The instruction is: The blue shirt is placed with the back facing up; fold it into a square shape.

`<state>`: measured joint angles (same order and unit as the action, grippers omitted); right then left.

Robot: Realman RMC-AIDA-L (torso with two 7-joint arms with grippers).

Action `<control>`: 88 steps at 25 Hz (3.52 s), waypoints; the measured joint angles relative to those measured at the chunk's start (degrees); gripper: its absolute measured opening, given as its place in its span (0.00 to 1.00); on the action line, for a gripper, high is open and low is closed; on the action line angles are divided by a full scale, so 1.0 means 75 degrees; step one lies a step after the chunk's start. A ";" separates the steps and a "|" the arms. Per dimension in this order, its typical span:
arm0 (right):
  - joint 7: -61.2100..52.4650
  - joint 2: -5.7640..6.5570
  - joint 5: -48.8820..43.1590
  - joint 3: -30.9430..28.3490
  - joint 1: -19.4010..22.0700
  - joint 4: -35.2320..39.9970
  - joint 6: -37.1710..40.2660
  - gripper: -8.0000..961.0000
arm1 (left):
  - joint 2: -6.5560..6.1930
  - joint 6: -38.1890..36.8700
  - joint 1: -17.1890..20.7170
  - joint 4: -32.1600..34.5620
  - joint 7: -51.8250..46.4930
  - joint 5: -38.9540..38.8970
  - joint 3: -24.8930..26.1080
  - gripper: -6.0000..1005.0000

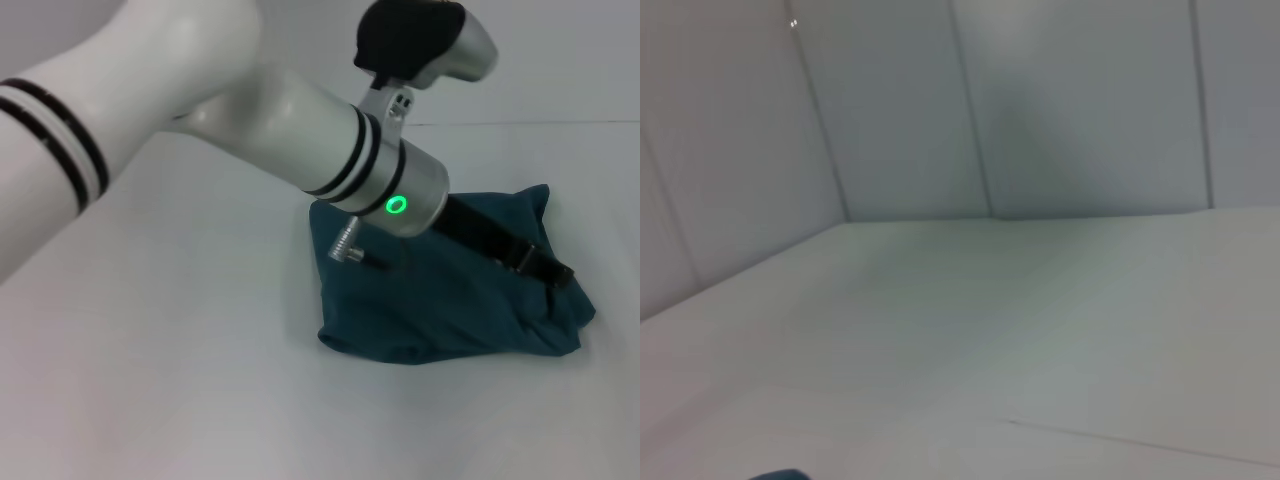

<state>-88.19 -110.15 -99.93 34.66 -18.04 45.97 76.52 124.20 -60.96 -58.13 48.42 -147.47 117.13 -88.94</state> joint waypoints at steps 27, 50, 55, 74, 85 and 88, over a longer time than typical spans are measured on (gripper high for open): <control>-0.7397 -0.0845 -0.7196 0.0679 -0.3180 0.3044 0.2083 0.44 | -0.0215 -0.2088 0.2564 0.0663 0.3431 0.1764 0.3071 0.93; -0.7895 -0.1224 -0.7435 0.1758 -0.3317 0.0717 -0.0625 0.78 | -0.0122 -0.1993 0.2630 0.0654 0.3757 0.2011 0.3058 0.93; -0.7838 -0.1233 -0.7340 0.1764 -0.3312 0.0365 -0.1084 0.79 | -0.0073 -0.1979 0.2630 0.0656 0.3768 0.2173 0.3058 0.93; -0.7679 -0.1239 -0.7161 0.1718 -0.3226 0.0821 -0.1146 0.16 | -0.0025 -0.1827 0.2631 0.0558 0.3724 0.2333 0.2957 0.93; -0.7624 -0.1214 -0.7060 0.1768 -0.3244 0.1310 -0.1198 0.04 | -0.0024 -0.1772 0.2618 0.0539 0.3716 0.2371 0.2951 0.92; -0.7587 -0.1241 -0.7100 0.1919 -0.3249 0.1338 -0.1380 0.06 | -0.0024 -0.1728 0.2624 0.0539 0.3732 0.2371 0.2952 0.92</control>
<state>-145.10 -119.46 -153.18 49.06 -42.41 56.01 66.16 124.02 -73.92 -38.45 52.47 -119.48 134.92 -66.80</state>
